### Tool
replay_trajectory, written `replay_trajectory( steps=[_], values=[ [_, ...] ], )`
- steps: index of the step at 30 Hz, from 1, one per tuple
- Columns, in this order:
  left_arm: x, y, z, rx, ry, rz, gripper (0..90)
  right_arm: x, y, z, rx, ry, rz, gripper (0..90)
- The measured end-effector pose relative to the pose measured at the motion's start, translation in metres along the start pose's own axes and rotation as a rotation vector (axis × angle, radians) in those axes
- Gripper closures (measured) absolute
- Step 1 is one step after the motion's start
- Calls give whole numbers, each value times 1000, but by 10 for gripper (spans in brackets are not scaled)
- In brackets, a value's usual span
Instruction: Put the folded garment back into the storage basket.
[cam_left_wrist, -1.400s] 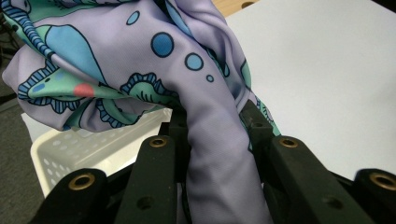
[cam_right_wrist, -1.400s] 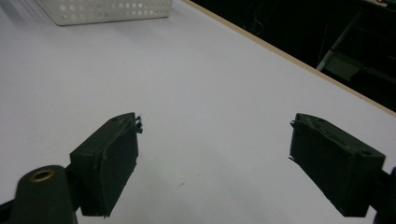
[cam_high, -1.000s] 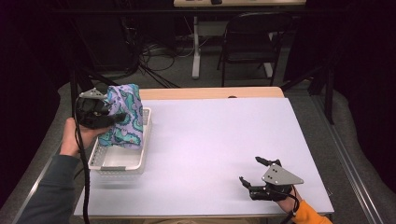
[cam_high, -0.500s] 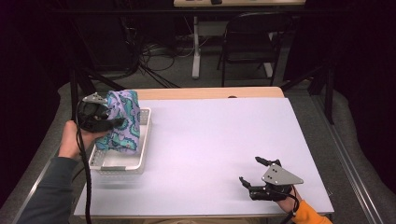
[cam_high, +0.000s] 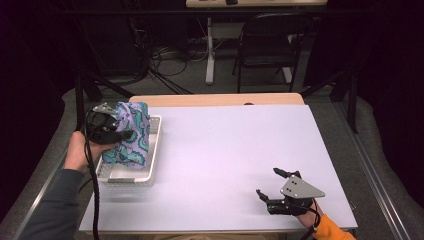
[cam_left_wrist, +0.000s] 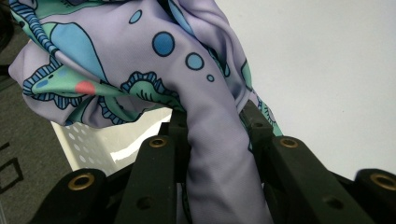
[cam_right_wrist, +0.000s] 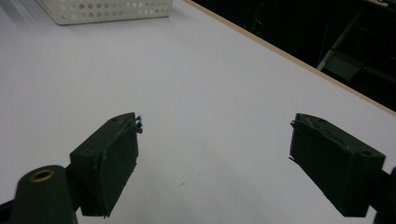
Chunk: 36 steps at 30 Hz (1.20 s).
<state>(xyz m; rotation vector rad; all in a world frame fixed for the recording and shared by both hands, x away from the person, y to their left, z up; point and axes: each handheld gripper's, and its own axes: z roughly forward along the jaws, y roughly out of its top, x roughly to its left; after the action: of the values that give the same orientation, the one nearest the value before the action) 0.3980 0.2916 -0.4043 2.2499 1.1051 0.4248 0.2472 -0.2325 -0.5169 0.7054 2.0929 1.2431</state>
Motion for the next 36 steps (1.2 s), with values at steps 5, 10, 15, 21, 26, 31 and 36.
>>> replay_trajectory(
  steps=[5, 10, 15, 21, 26, 31, 36],
  values=[
    [1, -2, 6, 24, -3, 9, 717, 0, 0, 0, 1, 1, -3, 147],
    [2, -5, 12, 32, -10, 7, 717, 0, 0, 0, 2, 0, -3, 147],
    [3, -7, 15, 46, -11, 7, 716, 0, 0, 0, 2, 1, -3, 147],
    [3, -9, 19, 65, -26, 7, 716, 0, 0, 0, 2, 0, -4, 147],
    [3, -9, 23, 85, -37, 11, 715, 0, 0, 0, 3, 0, -4, 147],
    [3, -9, 26, 89, -37, 13, 714, 0, 0, 0, 1, 0, -2, 147],
    [3, -10, 30, 106, -42, 13, 714, 0, 0, 0, 1, -1, -4, 147]
  ],
)
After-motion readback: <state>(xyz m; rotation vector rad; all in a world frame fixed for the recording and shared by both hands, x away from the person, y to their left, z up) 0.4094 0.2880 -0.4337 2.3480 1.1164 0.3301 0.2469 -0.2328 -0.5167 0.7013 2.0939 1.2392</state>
